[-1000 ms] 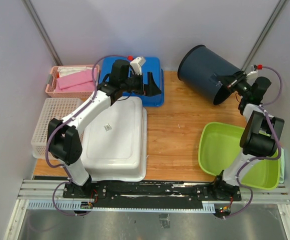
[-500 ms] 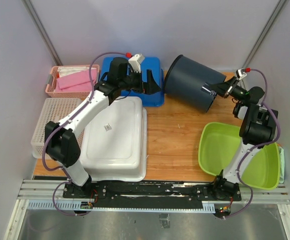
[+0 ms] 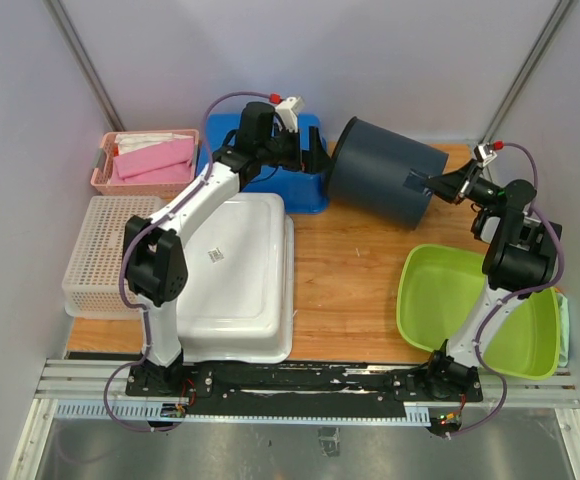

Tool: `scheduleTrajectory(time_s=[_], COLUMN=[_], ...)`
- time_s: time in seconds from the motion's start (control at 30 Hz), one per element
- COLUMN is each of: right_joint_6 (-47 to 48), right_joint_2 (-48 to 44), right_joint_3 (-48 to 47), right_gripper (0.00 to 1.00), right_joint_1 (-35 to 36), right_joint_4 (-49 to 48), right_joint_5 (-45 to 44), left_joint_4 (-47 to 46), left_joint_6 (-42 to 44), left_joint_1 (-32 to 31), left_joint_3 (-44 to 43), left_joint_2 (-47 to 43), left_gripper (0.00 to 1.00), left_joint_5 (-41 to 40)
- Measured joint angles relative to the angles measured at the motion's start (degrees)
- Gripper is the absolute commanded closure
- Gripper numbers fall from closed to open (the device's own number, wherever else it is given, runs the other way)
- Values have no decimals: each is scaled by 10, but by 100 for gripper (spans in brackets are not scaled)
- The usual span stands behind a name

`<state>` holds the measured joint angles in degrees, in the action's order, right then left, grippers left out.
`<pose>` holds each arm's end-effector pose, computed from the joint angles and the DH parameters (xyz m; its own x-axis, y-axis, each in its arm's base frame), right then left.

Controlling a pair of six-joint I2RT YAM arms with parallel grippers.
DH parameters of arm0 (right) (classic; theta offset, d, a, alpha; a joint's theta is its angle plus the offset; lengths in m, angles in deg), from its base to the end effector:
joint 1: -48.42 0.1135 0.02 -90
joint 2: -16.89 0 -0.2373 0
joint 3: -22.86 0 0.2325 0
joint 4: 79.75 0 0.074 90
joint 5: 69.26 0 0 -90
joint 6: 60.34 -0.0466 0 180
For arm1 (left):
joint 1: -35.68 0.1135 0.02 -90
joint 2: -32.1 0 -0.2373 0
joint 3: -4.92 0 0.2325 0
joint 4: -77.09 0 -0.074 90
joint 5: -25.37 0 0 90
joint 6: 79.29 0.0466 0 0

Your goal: Turn the large container upside down

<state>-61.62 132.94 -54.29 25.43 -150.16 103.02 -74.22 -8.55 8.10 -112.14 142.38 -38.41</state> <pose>0.3619 -0.1034 0.2226 -0.7358 0.4581 -0.4987 -0.4648 0.1939 0.8639 0.3810 -0.2222 0.3203 -0.5691 -0.0366 -0.8215 0.6260 0.6285 -0.4617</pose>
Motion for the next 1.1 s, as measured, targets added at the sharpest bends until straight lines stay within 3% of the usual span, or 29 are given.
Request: scheduleTrajectory(time_s=[0.27, 0.4, 0.6, 0.8, 1.0, 1.1], right_joint_6=[0, 0, 0, 0, 0, 0], right_joint_2=[0, 0, 0, 0, 0, -1], right_joint_3=[12, 12, 12, 12, 18, 24], right_gripper=[59, 58, 58, 58, 58, 57], right_joint_1=[-3, -3, -3, -3, -3, -3], right_joint_4=[-3, -3, -3, -4, -4, -4], right_joint_5=[0, 0, 0, 0, -4, -7], left_joint_4=[-110, -115, -125, -164, -200, -202], left_joint_6=[4, 11, -12, -59, -79, -81], left_joint_1=[3, 5, 9, 12, 12, 6], left_joint_3=[6, -78, -189, -186, -118, -95], left_joint_2=[54, 131, 227, 236, 213, 202], left_gripper=[1, 2, 11, 35, 66, 76], left_joint_5=[53, 97, 164, 205, 212, 209])
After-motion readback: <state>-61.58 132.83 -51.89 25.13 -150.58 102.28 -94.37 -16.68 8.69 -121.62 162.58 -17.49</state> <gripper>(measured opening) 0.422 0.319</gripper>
